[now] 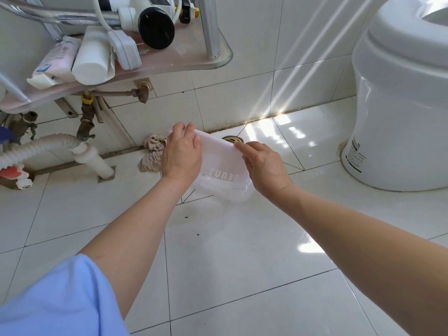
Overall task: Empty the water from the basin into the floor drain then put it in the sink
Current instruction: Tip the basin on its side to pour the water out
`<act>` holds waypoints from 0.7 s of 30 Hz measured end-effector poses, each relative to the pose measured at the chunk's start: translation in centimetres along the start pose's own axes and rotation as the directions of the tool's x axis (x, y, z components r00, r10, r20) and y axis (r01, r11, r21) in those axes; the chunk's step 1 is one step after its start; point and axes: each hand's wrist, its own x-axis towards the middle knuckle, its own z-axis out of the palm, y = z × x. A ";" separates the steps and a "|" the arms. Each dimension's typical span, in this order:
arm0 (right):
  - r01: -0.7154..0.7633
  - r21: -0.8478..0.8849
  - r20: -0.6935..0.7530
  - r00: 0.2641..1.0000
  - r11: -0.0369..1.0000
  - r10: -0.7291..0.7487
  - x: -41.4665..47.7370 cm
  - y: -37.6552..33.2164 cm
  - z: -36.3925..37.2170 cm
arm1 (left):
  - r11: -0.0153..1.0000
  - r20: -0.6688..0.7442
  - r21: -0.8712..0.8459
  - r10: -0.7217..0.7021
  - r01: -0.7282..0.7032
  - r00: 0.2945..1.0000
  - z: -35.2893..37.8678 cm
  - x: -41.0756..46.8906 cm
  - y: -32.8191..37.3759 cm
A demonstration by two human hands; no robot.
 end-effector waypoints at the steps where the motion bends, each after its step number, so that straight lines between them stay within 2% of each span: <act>1: -0.005 0.004 -0.002 1.000 1.000 0.005 0.0 0.0 0.0 | 1.000 0.010 -0.011 -0.018 0.018 1.000 0.1 0.1 0.1; 7: -0.040 0.031 -0.015 0.999 0.999 0.040 0.2 0.1 0.0 | 0.984 0.123 -0.101 -0.136 0.149 0.983 0.2 0.6 1.3; 21: -0.086 0.072 -0.061 0.994 0.994 0.091 0.5 0.3 -0.3 | 0.978 0.161 -0.167 -0.101 0.128 0.982 0.5 1.6 2.0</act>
